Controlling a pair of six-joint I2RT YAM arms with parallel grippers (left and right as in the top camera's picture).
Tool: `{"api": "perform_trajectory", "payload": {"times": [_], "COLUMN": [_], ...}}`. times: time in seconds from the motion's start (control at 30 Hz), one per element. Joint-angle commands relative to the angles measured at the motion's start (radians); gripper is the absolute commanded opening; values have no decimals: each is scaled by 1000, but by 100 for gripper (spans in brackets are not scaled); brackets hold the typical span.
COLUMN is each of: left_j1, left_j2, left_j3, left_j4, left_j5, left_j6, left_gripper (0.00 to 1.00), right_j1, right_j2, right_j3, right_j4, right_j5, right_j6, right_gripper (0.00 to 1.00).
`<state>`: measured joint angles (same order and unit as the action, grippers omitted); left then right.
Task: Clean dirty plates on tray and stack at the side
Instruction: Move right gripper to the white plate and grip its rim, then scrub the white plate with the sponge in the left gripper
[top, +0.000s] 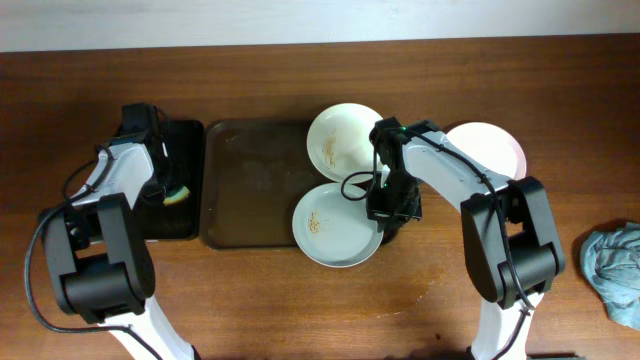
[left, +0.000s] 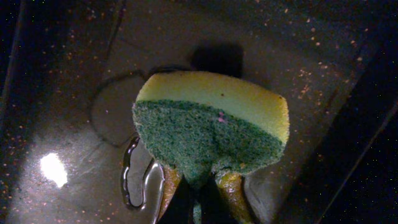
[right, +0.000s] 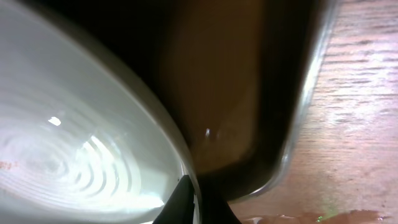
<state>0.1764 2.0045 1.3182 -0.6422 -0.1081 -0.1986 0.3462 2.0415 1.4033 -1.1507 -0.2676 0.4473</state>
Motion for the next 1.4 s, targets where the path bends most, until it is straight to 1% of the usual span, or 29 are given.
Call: {"api": "perform_trajectory", "payload": {"times": [0.0, 0.07, 0.1, 0.13, 0.2, 0.23, 0.27, 0.33, 0.37, 0.4, 0.43, 0.53, 0.63, 0.67, 0.7, 0.77, 0.8, 0.83, 0.87, 0.9, 0.93, 0.97, 1.03, 1.07, 1.1, 1.17, 1.27, 1.33, 1.37], "left_j1": [8, 8, 8, 8, 8, 8, 8, 8, 8, 8, 8, 8, 8, 8, 8, 8, 8, 8, 8, 8, 7, 7, 7, 3, -22, -74, -167, -255, -275], "left_j2": [11, 11, 11, 11, 11, 11, 11, 11, 11, 11, 11, 11, 11, 11, 11, 11, 11, 11, 11, 8, -9, -47, -97, -122, -134, -118, -79, -3, 43], "left_j3": [-24, -24, -24, -24, -24, -24, -24, -24, -24, -24, -24, -24, -24, -24, -24, -24, -23, -23, -22, -3, 49, 144, 265, 323, 340, 307, 270, 268, 268], "left_j4": [-13, -12, -11, -5, -4, -5, -4, -2, -4, -5, -5, -5, -6, -7, -7, -6, -4, -5, -9, -25, -82, -178, -289, -332, -340, -339, -338, -335, -336], "left_j5": [-1, -1, 0, 0, 0, 0, 0, 0, 0, 0, 0, 0, 0, 0, 0, 0, 0, 16, 15, 15, 16, 57, 164, 261, 386, 431, 431, 410, 349], "left_j6": [-9, -9, -10, -10, -10, -10, -10, -10, -10, -10, -10, -10, -10, -10, -10, -9, -5, 39, 56, 73, 82, 113, 149, 187, 240, 249, 275, 282, 234], "left_gripper": [1, 1, 0, 1, 1, 1, 1, 1, 0, 1, 0, 1, 0, 1, 1, 0, 0, 0, 1, 0, 1, 0, 1, 1, 0, 1, 1, 1, 1], "right_j1": [8, 64, 113, 151, 219, 249, 282, 314, 313, 313, 313, 301, 303, 304, 303, 298, 267, 246, 231, 229, 229, 229, 229, 229, 229, 229, 229, 229, 229], "right_j2": [-8, -11, -11, -7, 15, 29, 45, 60, 60, 65, 82, 108, 108, 108, 108, 108, 108, 108, 108, 108, 108, 108, 108, 108, 108, 108, 108, 108, 108], "right_j3": [-4, 61, 85, 85, 85, 85, 85, 85, 85, 85, 85, 89, 89, 89, 89, 89, 93, 95, 95, 95, 95, 95, 95, 95, 95, 95, 95, 95, 95], "right_j4": [20, 48, 166, 298, 455, 489, 519, 524, 528, 539, 556, 568, 565, 564, 557, 556, 556, 557, 556, 554, 554, 557, 572, 573, 573, 576, 581, 579, 576], "right_j5": [16, 17, 18, 23, 75, 104, 152, 165, 175, 180, 178, 142, 121, 117, 118, 122, 119, 114, 82, 76, 76, 76, 76, 76, 76, 76, 64, 64, 64], "right_j6": [2, -31, -26, 12, 150, 192, 201, 201, 202, 201, 202, 201, 201, 205, 214, 217, 224, 224, 223, 219, 214, 212, 199, 196, 196, 196, 196, 196, 196], "right_gripper": [4, 4, 4, 4, 4, 4, 4, 6, 36, 49, 48, 35, 33, 22, 4, 4, 4, 4, 4, 4, 4, 4, 4, 4, 4, 4, 4, 4, 4]}}
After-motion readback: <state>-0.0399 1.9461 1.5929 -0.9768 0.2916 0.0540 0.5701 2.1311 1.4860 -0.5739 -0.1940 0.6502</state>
